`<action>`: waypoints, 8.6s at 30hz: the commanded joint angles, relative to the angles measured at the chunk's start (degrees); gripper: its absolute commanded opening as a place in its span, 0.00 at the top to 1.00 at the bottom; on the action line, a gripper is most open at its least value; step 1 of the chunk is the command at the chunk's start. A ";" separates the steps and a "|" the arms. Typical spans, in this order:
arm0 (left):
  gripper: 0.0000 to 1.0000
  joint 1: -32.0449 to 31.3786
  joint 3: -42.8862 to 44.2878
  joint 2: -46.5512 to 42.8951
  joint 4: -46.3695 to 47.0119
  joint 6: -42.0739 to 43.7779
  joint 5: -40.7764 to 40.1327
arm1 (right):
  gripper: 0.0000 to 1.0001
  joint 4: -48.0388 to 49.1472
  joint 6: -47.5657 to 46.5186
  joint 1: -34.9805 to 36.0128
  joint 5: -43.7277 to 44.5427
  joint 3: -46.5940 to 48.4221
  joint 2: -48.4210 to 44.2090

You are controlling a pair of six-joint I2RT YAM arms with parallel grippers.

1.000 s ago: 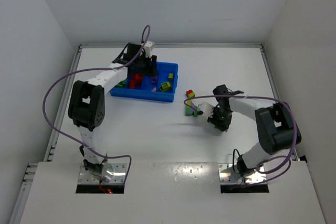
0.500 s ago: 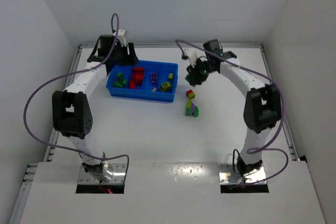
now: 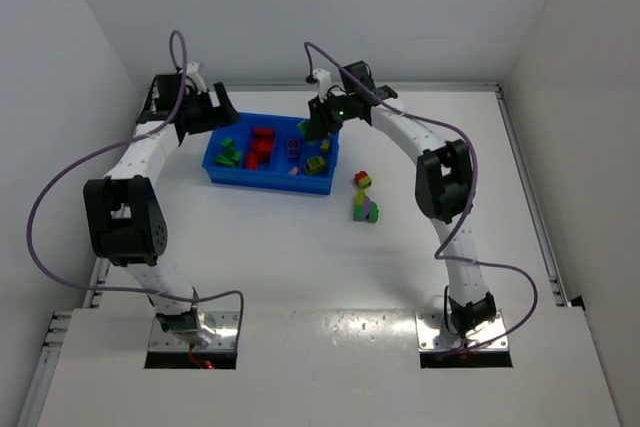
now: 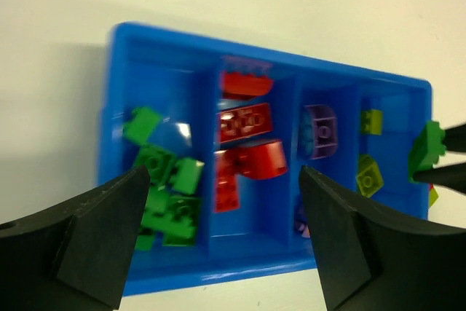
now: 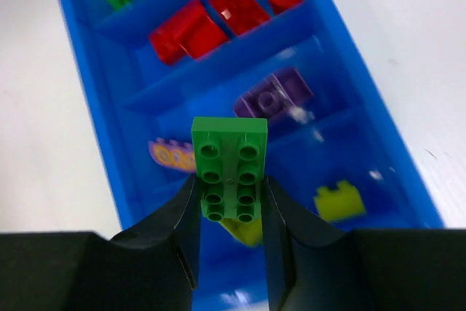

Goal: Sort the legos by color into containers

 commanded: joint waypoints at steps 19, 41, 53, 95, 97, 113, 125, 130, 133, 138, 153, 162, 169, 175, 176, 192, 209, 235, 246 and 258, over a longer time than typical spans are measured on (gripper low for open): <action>0.09 18.50 -5.63 -6.23 0.46 -5.36 15.16 | 0.97 58.38 40.51 16.37 6.42 19.82 25.23; 0.00 4.20 -8.54 -15.29 -2.70 1.22 7.86 | 0.13 51.88 17.13 13.22 5.90 -4.94 -6.01; 0.05 -28.77 1.47 -1.77 -2.01 15.90 4.70 | 0.53 -0.67 -0.79 -11.65 18.34 -32.76 -35.97; 0.12 -34.67 48.15 42.02 -30.66 89.30 29.22 | 0.52 -12.72 -3.17 -33.99 19.53 -51.11 -51.31; 0.12 -35.19 48.16 42.63 -30.66 90.87 29.22 | 0.52 -13.24 -3.17 -34.51 19.53 -51.11 -51.31; 0.23 -38.79 47.46 44.74 -38.48 106.78 24.83 | 0.52 -13.77 -3.17 -37.76 18.38 -50.58 -52.98; 0.49 -39.33 50.01 47.56 -36.81 103.10 21.66 | 0.52 -14.30 -3.17 -38.82 17.86 -51.11 -54.03; 0.83 -39.33 47.47 45.98 -37.43 102.31 22.28 | 0.52 -14.30 -3.17 -39.35 17.86 -51.11 -54.03; 1.00 -39.33 44.56 44.05 -37.43 97.14 23.59 | 0.52 -14.30 -3.17 -39.35 17.33 -51.11 -54.03; 1.00 -38.10 38.60 37.74 -28.84 76.33 28.25 | 0.52 -17.81 -4.58 -39.35 3.12 -49.79 -52.89; 1.00 -40.29 6.68 8.89 13.02 32.43 13.31 | 0.41 -8.96 12.55 -30.48 -31.44 -47.94 -35.67; 1.00 -40.91 5.53 5.90 12.41 36.03 13.22 | 0.39 -4.02 17.92 -24.68 -34.09 -41.27 -31.45; 1.00 -40.91 5.53 4.76 11.26 37.97 15.06 | 0.29 -3.49 16.87 -21.34 -30.05 -38.89 -30.92; 1.00 -40.91 5.53 4.75 11.26 38.50 16.21 | 0.29 -5.33 15.19 -19.66 -24.33 -37.75 -29.25; 1.00 -40.91 5.53 4.75 11.26 38.50 16.21 | 0.29 -5.33 15.19 -19.66 -23.81 -37.05 -29.25; 1.00 -40.38 5.01 3.70 11.79 37.97 18.50 | 0.33 -5.95 12.91 -22.20 -22.38 -39.59 -31.09; 1.00 -39.85 3.96 3.17 14.51 35.08 21.75 | 0.41 14.27 35.85 -21.59 -48.59 -44.07 -29.34; 1.00 -34.06 -4.92 -3.41 12.68 36.83 19.12 | 1.00 16.55 35.85 -32.22 -47.89 -50.14 -35.40; 1.00 -26.67 -12.48 -13.00 17.16 20.40 -15.48 | 1.00 -6.57 5.08 -21.78 -25.04 -31.26 -31.45; 1.00 -14.90 -8.80 -3.09 11.00 6.86 -25.45 | 1.00 3.98 15.46 -10.44 -9.48 -13.94 -17.31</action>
